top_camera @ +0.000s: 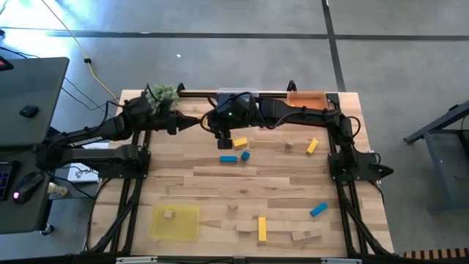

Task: Sort & place blocks by color
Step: Put the yellow block into the orange bin, then put the blue block into the transparent bin

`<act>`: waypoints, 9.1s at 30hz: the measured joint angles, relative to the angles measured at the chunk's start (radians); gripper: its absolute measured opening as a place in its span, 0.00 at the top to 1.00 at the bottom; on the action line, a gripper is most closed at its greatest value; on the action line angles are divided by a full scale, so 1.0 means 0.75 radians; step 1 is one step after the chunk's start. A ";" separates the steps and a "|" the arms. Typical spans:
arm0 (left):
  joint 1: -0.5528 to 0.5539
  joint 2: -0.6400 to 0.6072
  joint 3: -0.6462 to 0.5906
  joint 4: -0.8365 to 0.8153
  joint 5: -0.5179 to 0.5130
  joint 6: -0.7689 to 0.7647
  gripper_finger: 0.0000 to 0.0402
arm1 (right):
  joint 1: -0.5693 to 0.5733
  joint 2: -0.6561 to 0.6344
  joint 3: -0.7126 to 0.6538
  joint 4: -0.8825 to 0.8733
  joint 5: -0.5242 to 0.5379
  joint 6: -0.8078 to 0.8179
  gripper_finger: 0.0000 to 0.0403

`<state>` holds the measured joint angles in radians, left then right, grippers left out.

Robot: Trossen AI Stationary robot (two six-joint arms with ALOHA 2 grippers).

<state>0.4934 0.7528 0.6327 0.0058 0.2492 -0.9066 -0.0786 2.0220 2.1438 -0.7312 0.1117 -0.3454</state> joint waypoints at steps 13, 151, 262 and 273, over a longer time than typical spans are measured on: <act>-0.003 0.003 -0.001 0.029 -0.023 -0.009 0.75 | -0.021 0.001 0.000 0.032 0.055 0.005 0.52; 0.314 0.107 -0.001 0.016 -0.254 0.549 0.51 | -1.234 -0.385 -1.206 -0.199 -0.027 0.628 0.74; 0.405 0.107 -0.001 0.014 -0.127 0.688 0.51 | 0.838 -0.536 -1.202 -0.886 -0.428 0.765 0.54; 0.405 0.107 -0.001 0.014 -0.127 0.689 0.51 | 1.019 -0.505 -1.437 -0.748 -0.470 0.938 0.55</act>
<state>0.7975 0.8333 0.6323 0.0162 0.1543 -0.3898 0.6856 1.6432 1.0663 -1.2924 -0.2408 0.3584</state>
